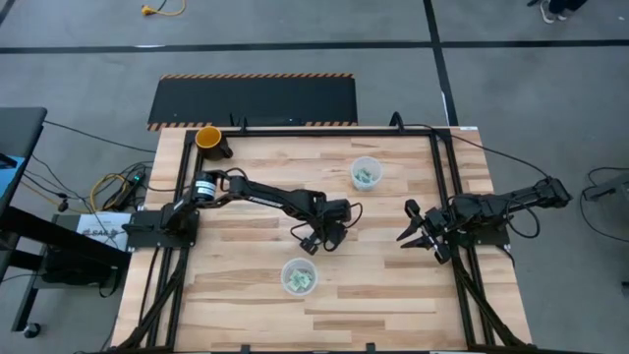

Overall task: Pick and place Stevia / Truvia into bins
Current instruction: Put the stevia packet into the bottom transparent container

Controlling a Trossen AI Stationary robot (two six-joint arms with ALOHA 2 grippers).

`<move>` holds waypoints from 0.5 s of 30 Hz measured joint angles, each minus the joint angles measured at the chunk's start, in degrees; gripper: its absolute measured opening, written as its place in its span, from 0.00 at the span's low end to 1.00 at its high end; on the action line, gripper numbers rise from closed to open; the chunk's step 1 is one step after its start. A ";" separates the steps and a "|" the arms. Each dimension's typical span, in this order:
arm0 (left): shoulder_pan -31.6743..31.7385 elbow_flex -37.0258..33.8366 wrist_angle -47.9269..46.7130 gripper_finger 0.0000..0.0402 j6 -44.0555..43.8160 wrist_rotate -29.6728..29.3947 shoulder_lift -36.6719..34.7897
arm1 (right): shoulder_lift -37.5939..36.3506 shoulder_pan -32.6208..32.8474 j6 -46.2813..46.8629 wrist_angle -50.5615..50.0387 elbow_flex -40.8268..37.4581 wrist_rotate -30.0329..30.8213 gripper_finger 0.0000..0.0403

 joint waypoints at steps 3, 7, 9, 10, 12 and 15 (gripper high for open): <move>0.02 1.18 -2.21 0.00 0.33 -1.57 0.15 | 0.00 0.00 0.00 0.00 0.00 0.01 0.22; 0.07 3.92 -6.43 0.00 1.63 -4.62 0.43 | 0.00 -0.02 -0.02 0.00 0.00 0.02 0.22; -0.03 5.65 -8.13 0.00 2.62 -7.73 0.44 | 0.00 -0.02 -0.02 0.00 0.00 0.02 0.22; -0.19 6.52 -8.92 0.00 3.01 -9.51 0.44 | 0.00 0.00 -0.02 0.00 -0.02 0.02 0.22; -0.67 8.42 -11.84 0.00 3.32 -12.40 0.44 | 0.00 -0.01 -0.02 0.00 0.00 0.00 0.22; -1.62 12.20 -16.89 0.00 3.28 -14.47 0.38 | 0.00 -0.02 0.00 0.00 -0.02 0.00 0.22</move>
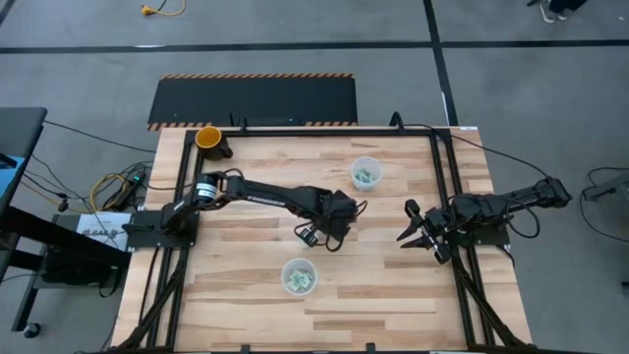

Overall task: Pick and place Stevia / Truvia into bins
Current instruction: Put the stevia packet into the bottom transparent container

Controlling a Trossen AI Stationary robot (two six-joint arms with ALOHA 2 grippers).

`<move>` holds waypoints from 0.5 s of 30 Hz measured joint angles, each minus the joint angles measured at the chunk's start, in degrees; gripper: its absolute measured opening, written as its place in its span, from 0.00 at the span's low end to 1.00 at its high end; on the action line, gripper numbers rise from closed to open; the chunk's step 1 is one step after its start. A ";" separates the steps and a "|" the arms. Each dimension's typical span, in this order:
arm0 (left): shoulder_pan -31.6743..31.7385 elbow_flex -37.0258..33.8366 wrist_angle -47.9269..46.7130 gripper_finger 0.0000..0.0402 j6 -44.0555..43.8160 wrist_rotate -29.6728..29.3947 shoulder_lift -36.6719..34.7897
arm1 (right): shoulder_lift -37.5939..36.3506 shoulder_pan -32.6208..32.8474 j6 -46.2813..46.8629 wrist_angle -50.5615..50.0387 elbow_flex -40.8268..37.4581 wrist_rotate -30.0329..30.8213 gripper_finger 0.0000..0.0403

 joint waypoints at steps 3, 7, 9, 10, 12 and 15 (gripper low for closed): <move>-0.84 3.83 -6.99 0.00 -1.07 -3.35 -0.08 | 0.00 0.00 0.00 0.00 0.02 0.02 0.22; -1.64 8.21 -16.88 0.00 -4.72 -7.25 -0.17 | 0.00 0.00 0.00 0.00 0.00 0.02 0.22; -1.95 9.82 -21.91 0.00 -8.25 -7.63 -0.18 | 0.00 0.02 -0.02 0.00 0.01 0.02 0.22; -2.25 10.39 -24.26 0.00 -9.96 -7.51 -0.19 | 0.00 0.02 -0.02 0.00 0.02 0.00 0.22; -3.27 10.99 -27.84 0.00 -12.77 -7.17 -0.25 | 0.00 0.01 -0.02 0.00 0.00 0.01 0.22; -5.65 11.18 -32.01 0.00 -16.40 -7.44 -0.61 | 0.00 0.02 -0.02 0.00 0.02 0.02 0.22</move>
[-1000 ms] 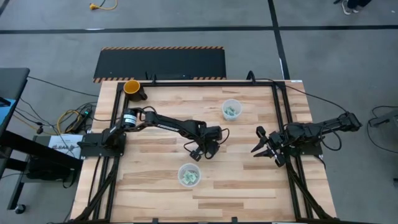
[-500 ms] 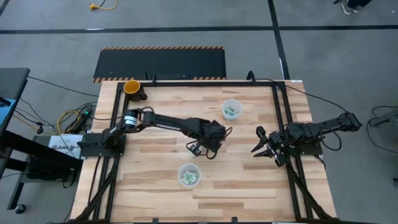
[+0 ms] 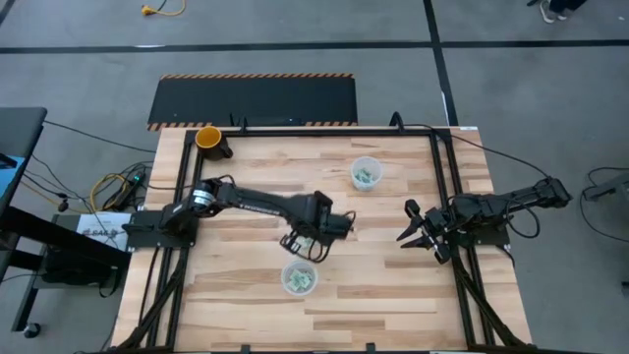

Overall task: Pick and place Stevia / Truvia into bins
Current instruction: Put the stevia packet into the bottom transparent container

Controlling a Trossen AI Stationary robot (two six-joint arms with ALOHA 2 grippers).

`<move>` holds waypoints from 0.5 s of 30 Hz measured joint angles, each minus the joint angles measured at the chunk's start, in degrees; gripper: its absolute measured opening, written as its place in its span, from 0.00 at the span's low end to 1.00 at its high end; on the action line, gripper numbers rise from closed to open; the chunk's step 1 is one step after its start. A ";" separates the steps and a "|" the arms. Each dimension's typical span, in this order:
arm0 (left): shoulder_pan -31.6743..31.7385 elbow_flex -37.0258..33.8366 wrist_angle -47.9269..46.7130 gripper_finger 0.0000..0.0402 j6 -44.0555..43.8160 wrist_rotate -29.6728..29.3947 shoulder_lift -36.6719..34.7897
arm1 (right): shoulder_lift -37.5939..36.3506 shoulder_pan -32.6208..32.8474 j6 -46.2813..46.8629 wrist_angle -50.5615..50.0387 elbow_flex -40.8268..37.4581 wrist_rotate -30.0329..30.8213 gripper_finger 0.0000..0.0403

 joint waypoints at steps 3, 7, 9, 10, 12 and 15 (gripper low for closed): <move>-3.64 0.08 -1.75 0.00 -3.76 -0.37 -0.84 | 0.00 0.00 0.01 0.00 0.00 -0.01 0.22; -10.07 0.11 -2.79 0.00 -8.18 -3.57 -2.83 | 0.00 -0.01 0.02 0.00 -0.01 -0.01 0.22; -13.11 0.11 -2.47 0.00 -11.03 -5.49 -4.01 | 0.00 0.00 0.01 0.00 -0.02 -0.01 0.22; -14.48 0.11 -1.99 0.00 -12.57 -5.85 -4.56 | 0.00 -0.01 0.00 0.00 -0.01 -0.01 0.22; -16.86 0.13 -0.53 0.00 -15.27 -5.78 -4.99 | 0.00 -0.02 0.01 0.00 -0.01 0.00 0.22; -19.88 0.13 0.15 0.00 -18.41 -5.87 -5.02 | 0.00 -0.02 0.02 0.00 0.00 -0.02 0.22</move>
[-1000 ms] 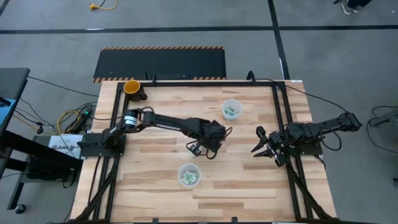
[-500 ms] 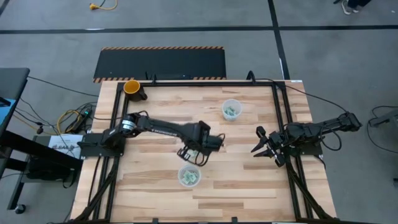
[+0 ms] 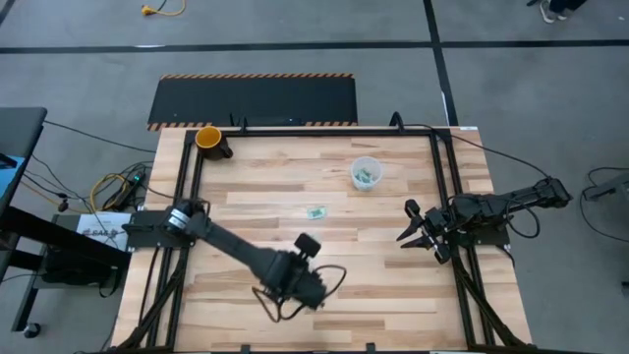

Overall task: Pick and place Stevia / Truvia into bins
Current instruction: Put the stevia packet into the bottom transparent container

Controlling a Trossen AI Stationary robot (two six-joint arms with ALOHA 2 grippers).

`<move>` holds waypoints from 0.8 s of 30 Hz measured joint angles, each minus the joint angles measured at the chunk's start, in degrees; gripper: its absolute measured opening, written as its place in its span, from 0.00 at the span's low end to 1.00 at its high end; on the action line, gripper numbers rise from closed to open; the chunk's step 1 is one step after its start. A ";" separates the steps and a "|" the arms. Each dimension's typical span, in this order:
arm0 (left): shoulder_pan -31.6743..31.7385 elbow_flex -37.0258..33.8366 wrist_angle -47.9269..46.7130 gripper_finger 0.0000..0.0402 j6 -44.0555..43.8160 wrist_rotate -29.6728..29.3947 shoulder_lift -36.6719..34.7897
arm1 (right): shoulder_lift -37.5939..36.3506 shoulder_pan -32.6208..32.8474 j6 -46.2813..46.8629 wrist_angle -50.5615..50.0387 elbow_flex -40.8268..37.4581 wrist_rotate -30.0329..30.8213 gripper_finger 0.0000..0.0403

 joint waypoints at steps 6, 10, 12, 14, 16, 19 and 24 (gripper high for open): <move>-2.67 -0.02 1.06 0.00 -3.95 0.15 0.42 | 0.00 0.02 -0.02 0.00 -0.01 0.02 0.22; -2.72 -0.02 1.40 0.00 -4.30 0.09 0.43 | 0.00 0.01 -0.01 0.00 -0.01 0.01 0.22; -2.50 -0.02 1.40 0.00 -5.27 0.08 0.42 | 0.00 0.02 -0.02 0.00 -0.02 0.00 0.22; -2.26 -0.02 1.62 0.00 -6.02 0.40 0.44 | 0.00 0.02 0.00 0.00 -0.02 0.02 0.22; -2.14 -0.02 2.05 0.00 -6.42 0.52 0.44 | 0.00 0.02 -0.02 0.00 -0.01 0.01 0.22; -2.14 -0.02 1.92 0.04 -7.45 0.56 0.44 | 0.00 0.00 -0.02 0.00 0.00 0.02 0.22; -2.15 -0.02 2.88 0.14 -10.63 2.85 0.44 | 0.00 0.00 -0.02 0.00 -0.02 0.02 0.22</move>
